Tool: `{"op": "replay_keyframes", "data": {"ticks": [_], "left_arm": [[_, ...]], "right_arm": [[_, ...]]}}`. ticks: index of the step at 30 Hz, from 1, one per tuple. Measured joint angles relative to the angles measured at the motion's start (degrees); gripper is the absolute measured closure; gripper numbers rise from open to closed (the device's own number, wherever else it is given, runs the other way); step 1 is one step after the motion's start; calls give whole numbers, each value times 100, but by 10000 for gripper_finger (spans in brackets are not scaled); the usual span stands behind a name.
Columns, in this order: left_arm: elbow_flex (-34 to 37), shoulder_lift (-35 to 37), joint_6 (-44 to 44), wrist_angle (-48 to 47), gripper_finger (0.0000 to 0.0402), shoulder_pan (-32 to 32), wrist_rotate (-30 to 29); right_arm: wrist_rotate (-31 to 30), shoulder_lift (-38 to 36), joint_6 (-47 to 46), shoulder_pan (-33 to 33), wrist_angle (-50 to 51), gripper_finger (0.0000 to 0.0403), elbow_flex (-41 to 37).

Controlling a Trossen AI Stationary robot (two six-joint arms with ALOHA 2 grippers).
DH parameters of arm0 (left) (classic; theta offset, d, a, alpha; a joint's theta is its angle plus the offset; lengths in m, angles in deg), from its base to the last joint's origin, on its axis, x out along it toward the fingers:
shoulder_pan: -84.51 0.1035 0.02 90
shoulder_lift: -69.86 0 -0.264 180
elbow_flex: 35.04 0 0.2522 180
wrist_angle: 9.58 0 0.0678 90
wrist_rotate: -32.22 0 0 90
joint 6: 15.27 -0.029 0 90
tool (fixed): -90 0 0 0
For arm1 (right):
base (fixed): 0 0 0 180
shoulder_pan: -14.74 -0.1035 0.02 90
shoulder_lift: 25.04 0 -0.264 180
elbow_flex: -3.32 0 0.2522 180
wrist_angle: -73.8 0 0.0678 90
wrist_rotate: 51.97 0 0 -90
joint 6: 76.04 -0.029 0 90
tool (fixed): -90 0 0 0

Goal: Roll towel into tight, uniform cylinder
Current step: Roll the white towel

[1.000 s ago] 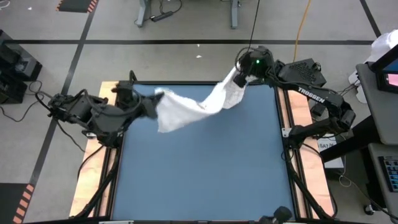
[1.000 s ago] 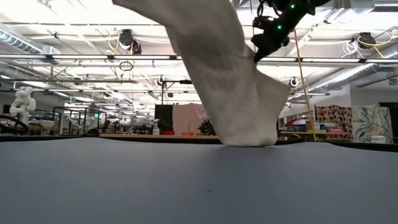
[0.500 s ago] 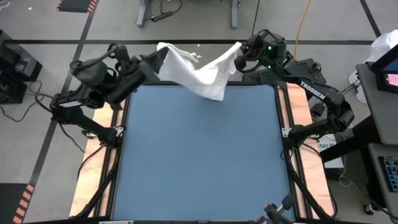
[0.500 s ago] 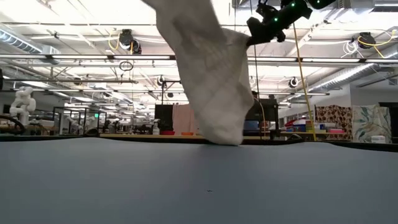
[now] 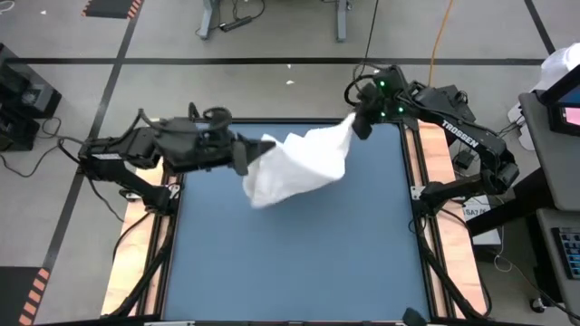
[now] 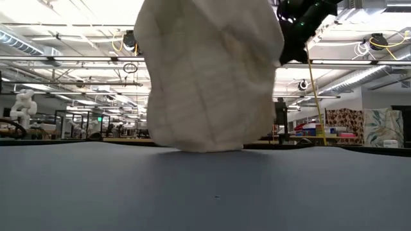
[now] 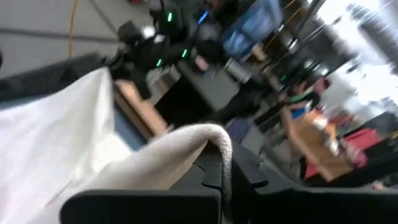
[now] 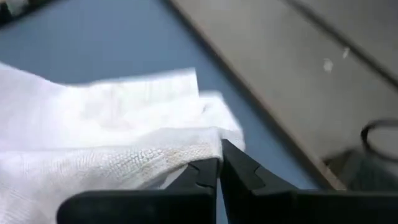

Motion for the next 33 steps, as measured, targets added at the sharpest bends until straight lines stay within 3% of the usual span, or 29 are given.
{"op": "replay_keyframes", "data": {"ticks": [6,10,14,23,26,29,33], "left_arm": [[127,-210,629,-808,397,-223,1011],[204,-472,661,-945,394,-420,1438],[206,-801,679,-945,393,-562,1609],[208,-1360,1659,-927,392,-766,2510],[209,-1443,1857,-984,388,-858,2559],[208,-1448,1932,-977,366,-923,2560],[208,-1446,2275,-935,304,-925,2687]], "right_arm": [[65,0,118,-35,1303,399,-83],[630,-2,-292,-160,1570,384,-444],[905,-2,-625,-370,1620,351,-976],[950,-2,-1001,-865,1738,264,-2028],[948,-2,-1048,-986,1731,242,-2231],[946,-2,-1139,-1098,1681,226,-2288],[946,-82,-1315,-1283,1455,214,-2288]]}}
